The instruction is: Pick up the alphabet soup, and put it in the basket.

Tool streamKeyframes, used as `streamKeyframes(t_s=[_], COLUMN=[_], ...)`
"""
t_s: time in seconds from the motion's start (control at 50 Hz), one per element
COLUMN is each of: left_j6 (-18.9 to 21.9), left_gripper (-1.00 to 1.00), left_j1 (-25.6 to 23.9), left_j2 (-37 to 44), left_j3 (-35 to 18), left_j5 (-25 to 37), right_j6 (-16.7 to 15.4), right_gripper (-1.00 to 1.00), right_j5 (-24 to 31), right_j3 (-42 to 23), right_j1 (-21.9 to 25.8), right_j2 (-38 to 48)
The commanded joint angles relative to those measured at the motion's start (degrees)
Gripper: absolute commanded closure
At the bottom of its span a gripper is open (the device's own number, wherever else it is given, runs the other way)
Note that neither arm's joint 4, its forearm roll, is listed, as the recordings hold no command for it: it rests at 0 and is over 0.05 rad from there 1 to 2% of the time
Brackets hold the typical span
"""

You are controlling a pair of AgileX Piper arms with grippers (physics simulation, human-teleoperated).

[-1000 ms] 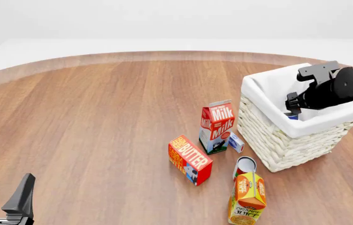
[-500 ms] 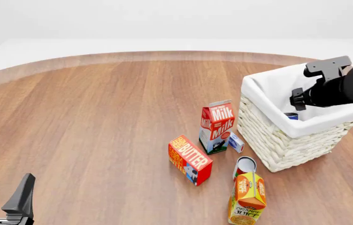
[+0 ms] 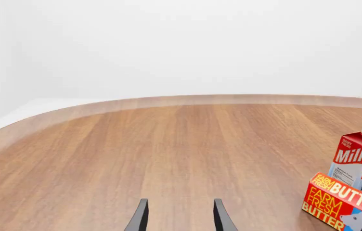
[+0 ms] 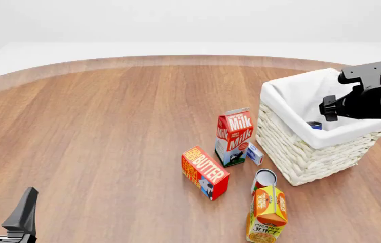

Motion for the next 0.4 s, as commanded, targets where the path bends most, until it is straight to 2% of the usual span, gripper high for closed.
streamKeyframes(t_s=[0.02, 0.4], left_j6=[0.0, 0.0], left_gripper=[-1.0, -1.0], left_j1=[0.0, 0.0], left_j2=[0.0, 0.0], left_j3=[0.0, 0.0], left_j5=[0.0, 0.0], right_j6=[0.68, 3.16], right_gripper=[-1.0, -1.0], right_j5=[-0.83, -4.04], right_j3=[2.47, 8.42], right_j1=[0.19, 0.55], right_j2=[-3.2, -7.91])
